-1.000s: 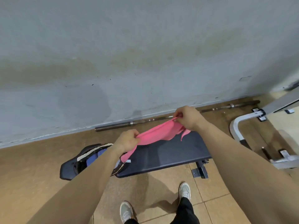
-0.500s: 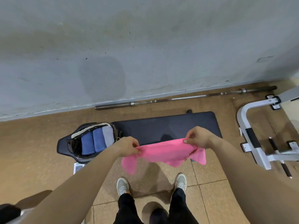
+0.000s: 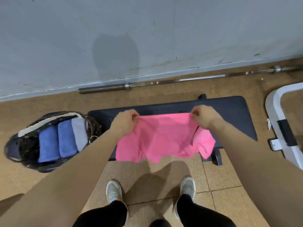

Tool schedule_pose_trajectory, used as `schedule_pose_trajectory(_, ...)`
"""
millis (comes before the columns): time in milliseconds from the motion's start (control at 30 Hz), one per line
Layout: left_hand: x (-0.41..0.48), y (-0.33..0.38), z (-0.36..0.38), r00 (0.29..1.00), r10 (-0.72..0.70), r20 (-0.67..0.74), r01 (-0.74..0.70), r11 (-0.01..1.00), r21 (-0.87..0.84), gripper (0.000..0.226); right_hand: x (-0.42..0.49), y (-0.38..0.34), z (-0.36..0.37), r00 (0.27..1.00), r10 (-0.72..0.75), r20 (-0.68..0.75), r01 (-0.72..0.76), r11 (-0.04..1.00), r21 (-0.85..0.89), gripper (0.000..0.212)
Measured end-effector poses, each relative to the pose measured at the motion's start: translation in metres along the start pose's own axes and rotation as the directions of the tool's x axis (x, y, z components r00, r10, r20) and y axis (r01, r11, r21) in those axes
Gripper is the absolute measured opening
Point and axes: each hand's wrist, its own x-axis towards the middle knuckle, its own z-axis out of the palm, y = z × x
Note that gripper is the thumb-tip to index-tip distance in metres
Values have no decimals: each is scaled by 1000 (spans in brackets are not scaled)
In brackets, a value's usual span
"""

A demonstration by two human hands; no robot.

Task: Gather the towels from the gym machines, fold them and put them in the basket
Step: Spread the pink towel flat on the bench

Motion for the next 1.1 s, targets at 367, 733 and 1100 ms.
schedule_pose_trajectory(367,135,-51,85,952,134,-276,-111,989,96,11,139,39,86,904,-135,-406,109,990,-87,23)
schedule_pose_trajectory(733,115,-63,75,924,171,-342,-195,980,-37,32,134,22,99,813,-73,-578,-34,984,-172,34)
schedule_pose_trajectory(1100,29,-128,89,899,12,-437,-2,1000,23,44,67,-73,178,816,-446,-368,394,894,-212,42)
